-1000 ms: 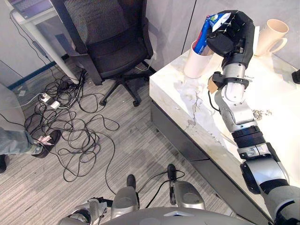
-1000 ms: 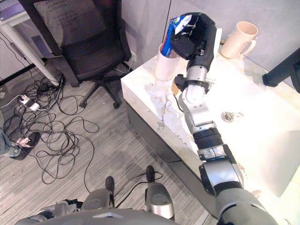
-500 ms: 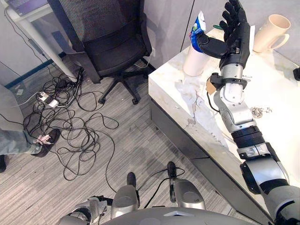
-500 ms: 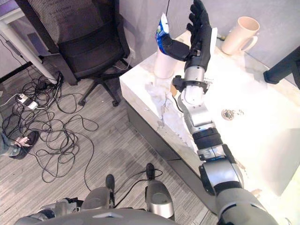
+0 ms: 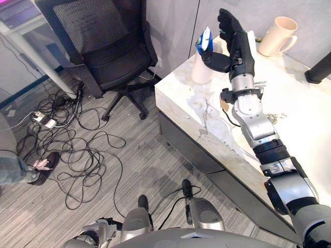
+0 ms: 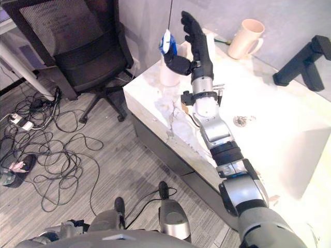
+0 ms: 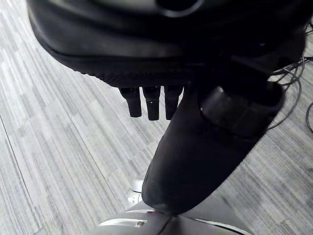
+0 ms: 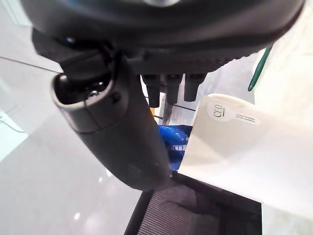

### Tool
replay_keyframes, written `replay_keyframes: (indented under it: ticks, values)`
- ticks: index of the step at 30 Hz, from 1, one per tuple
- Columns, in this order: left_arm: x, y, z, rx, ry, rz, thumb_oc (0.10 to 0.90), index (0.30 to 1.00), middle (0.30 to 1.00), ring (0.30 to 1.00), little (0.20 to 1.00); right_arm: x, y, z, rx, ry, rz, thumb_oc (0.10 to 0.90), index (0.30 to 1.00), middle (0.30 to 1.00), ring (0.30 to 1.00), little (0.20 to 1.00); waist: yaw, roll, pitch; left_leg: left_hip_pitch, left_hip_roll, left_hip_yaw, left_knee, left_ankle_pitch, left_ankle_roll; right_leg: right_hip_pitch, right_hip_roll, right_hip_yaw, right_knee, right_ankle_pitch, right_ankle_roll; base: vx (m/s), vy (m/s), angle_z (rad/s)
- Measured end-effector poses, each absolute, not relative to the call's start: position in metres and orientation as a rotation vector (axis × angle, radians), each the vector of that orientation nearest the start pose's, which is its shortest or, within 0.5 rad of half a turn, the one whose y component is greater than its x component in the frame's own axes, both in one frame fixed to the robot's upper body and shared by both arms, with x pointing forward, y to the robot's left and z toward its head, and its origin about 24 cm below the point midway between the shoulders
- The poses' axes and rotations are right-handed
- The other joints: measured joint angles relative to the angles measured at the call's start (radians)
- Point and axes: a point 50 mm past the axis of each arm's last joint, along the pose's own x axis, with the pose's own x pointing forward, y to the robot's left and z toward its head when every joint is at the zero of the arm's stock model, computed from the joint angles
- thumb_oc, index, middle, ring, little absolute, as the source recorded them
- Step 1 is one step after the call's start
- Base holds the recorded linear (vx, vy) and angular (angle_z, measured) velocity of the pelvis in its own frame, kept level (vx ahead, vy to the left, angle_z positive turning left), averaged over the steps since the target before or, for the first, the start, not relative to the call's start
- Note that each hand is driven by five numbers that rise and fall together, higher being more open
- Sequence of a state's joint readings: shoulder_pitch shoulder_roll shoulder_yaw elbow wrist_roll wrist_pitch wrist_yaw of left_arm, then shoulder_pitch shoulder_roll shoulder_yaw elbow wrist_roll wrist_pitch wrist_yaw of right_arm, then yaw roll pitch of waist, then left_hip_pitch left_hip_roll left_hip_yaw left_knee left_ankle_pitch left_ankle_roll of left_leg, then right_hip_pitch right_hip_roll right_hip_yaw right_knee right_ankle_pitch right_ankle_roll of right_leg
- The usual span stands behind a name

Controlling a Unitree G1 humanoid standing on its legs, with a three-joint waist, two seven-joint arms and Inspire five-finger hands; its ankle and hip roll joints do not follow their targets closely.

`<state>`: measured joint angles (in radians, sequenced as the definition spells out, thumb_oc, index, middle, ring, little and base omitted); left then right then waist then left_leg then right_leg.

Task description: Organize the bathroom.

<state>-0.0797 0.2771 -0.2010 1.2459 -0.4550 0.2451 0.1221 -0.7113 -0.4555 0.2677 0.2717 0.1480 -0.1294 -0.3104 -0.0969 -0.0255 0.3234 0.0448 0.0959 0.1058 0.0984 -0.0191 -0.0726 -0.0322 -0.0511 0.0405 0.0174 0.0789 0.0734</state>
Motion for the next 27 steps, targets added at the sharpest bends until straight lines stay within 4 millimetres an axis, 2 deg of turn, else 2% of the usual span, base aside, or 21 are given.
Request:
replay_keyframes:
  ticks: [2, 8, 10, 15, 20, 24, 26, 27]
  values:
    - [0.089, 0.248, -0.159, 0.032, 1.403, 0.369, 0.8, 0.9, 0.9, 0.9, 0.9, 0.353, -0.152, 0.204, -0.362, -0.55, -0.031, 0.8, 0.9, 0.9, 0.9, 0.9, -0.008, -0.015, -0.014, 0.002, -0.001, 0.009, 0.001, -0.001, 0.001, -0.001, 0.0, 0.012, -0.001, 0.003, 0.002, -0.02, 0.006, -0.12]
    - [0.086, 0.249, -0.159, 0.07, 1.431, 0.355, 0.8, 0.9, 0.9, 0.9, 0.9, 0.353, -0.151, 0.204, -0.456, -0.571, -0.028, 0.8, 0.9, 0.9, 0.9, 0.9, -0.015, -0.026, -0.039, 0.014, -0.003, 0.027, -0.002, -0.002, 0.002, -0.002, 0.0, 0.03, -0.003, 0.011, 0.003, -0.01, 0.001, -0.11]
    - [0.076, 0.248, -0.161, 0.067, 1.453, 0.359, 0.8, 0.9, 0.9, 0.9, 0.9, 0.353, -0.156, 0.206, -0.486, -0.575, -0.037, 0.8, 0.9, 0.9, 0.9, 0.9, -0.024, -0.032, -0.07, 0.022, -0.003, 0.037, -0.011, -0.002, 0.003, -0.004, 0.002, 0.04, -0.005, 0.011, 0.004, 0.01, -0.002, -0.13]
    - [0.065, 0.249, -0.163, 0.076, 1.482, 0.365, 0.8, 0.9, 0.9, 0.9, 0.9, 0.352, -0.157, 0.207, -0.485, -0.591, -0.051, 0.8, 0.9, 0.9, 0.9, 0.9, -0.04, -0.036, -0.109, 0.033, -0.003, 0.054, -0.019, -0.002, 0.003, -0.001, 0.002, 0.05, -0.014, 0.017, 0.005, -0.01, 0.009, -0.1]
    - [0.059, 0.247, -0.164, 0.072, 1.489, 0.367, 0.8, 0.9, 0.9, 0.9, 0.9, 0.349, -0.167, 0.213, -0.581, -0.65, -0.115, 0.8, 0.9, 0.9, 0.9, 0.9, -0.046, -0.034, -0.125, 0.037, -0.01, 0.068, -0.035, -0.002, 0.011, -0.003, 0.0, 0.073, -0.035, 0.031, 0.013, -0.01, 0.029, -0.1]
    - [0.057, 0.247, -0.165, 0.098, 1.484, 0.359, 0.8, 0.9, 0.9, 0.9, 0.9, 0.344, -0.198, 0.23, -0.714, -0.717, -0.251, 0.8, 0.9, 0.9, 0.9, 0.9, -0.049, -0.036, -0.131, 0.053, -0.014, 0.084, -0.05, 0.0, 0.013, -0.001, -0.002, 0.085, -0.039, 0.035, 0.017, 0.0, 0.045, -0.11]
    - [0.054, 0.248, -0.165, 0.106, 1.49, 0.359, 0.8, 0.9, 0.9, 0.9, 0.9, 0.341, -0.21, 0.238, -0.71, -0.738, -0.324, 0.8, 0.9, 0.9, 0.9, 0.9, -0.061, -0.04, -0.139, 0.059, -0.015, 0.09, -0.054, 0.0, 0.014, -0.001, 0.0, 0.089, -0.042, 0.036, 0.018, 0.03, 0.031, -0.13]
    - [0.052, 0.249, -0.165, 0.111, 1.494, 0.358, 0.8, 0.9, 0.9, 0.9, 0.9, 0.337, -0.229, 0.247, -0.811, -0.765, -0.412, 0.8, 0.9, 0.9, 0.9, 0.9, -0.066, -0.042, -0.145, 0.072, -0.017, 0.103, -0.071, 0.001, 0.015, -0.001, 0.002, 0.101, -0.043, 0.038, 0.017, 0.05, 0.004, -0.21]
